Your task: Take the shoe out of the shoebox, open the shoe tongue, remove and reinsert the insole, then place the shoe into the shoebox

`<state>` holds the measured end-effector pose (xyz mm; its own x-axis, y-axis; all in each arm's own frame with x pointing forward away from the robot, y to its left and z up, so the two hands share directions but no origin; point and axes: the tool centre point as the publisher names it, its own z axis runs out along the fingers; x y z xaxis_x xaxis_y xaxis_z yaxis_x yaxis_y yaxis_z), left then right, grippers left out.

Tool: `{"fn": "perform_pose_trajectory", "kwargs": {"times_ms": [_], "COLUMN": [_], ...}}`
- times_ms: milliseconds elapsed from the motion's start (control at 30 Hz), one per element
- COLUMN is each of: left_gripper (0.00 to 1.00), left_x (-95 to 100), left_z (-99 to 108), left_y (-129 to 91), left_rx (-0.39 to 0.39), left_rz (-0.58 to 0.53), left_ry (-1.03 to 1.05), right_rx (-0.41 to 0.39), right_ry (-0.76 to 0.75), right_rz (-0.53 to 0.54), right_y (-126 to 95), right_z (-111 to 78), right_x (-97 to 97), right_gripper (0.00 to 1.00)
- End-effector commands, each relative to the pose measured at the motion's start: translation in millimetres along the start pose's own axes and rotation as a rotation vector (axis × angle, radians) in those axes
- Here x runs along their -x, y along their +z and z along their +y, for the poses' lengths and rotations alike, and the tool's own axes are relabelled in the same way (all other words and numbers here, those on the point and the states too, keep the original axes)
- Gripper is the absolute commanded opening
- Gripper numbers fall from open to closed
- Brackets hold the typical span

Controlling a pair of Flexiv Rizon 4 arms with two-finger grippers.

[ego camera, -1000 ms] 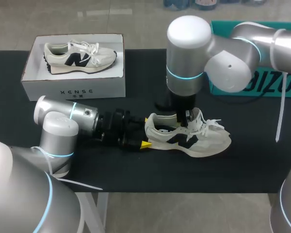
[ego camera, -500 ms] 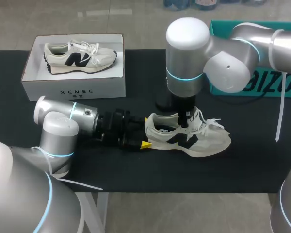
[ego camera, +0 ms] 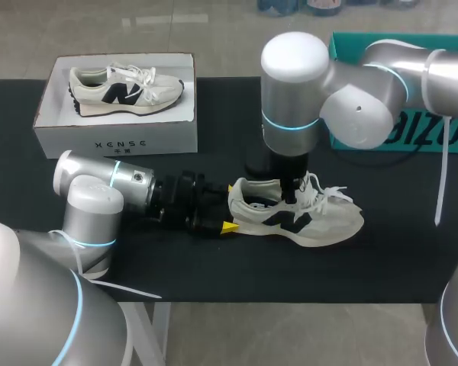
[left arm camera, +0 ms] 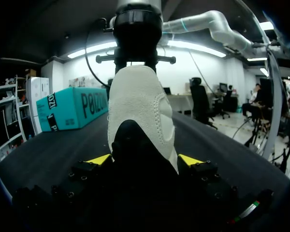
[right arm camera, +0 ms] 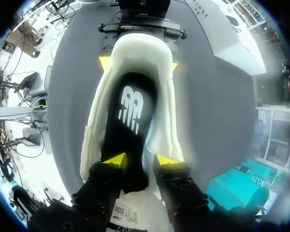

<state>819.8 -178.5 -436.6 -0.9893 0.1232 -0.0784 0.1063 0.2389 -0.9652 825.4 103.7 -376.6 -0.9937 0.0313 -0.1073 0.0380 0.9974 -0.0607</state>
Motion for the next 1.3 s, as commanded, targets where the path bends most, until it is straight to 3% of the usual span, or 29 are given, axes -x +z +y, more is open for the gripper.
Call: {"fn": "perform_pose_trajectory", "kwargs": {"times_ms": [33, 367, 400, 433, 467, 700, 1300], "left_gripper": [0.0, 0.0, 0.0, 0.0, 0.0, 0.0, 0.0], "left_x": [0.3, 0.3, 0.3, 0.3, 0.3, 0.3, 0.3], "left_z": [2.3, 2.3, 2.3, 2.3, 2.3, 2.3, 2.3], "left_y": [3.1, 3.1, 3.1, 3.1, 3.1, 3.1, 3.1], "left_rx": [0.002, 0.002, 0.002, 0.002, 0.002, 0.002, 0.002], "left_rz": [0.0, 0.0, 0.0, 0.0, 0.0, 0.0, 0.0], "left_ry": [0.0, 0.0, 0.0, 0.0, 0.0, 0.0, 0.0], "right_rx": [0.003, 0.024, 0.024, 0.021, 0.02, 0.015, 0.025], "right_ry": [0.001, -0.01, -0.011, -0.015, -0.019, -0.031, -0.016], "right_rz": [0.013, 0.088, 0.092, 0.104, 0.108, 0.169, 0.205], "right_y": [19.9, 60.9, 61.5, 61.5, 61.4, 53.4, 19.1], "right_z": [4.5, 17.9, 18.8, 18.9, 19.1, 12.0, -5.9], "right_x": [-1.6, -16.5, -17.8, -18.7, -19.9, -24.0, -21.0], "right_gripper": [0.36, 0.38, 0.31, 0.09, 0.0, 0.0, 0.0]}}
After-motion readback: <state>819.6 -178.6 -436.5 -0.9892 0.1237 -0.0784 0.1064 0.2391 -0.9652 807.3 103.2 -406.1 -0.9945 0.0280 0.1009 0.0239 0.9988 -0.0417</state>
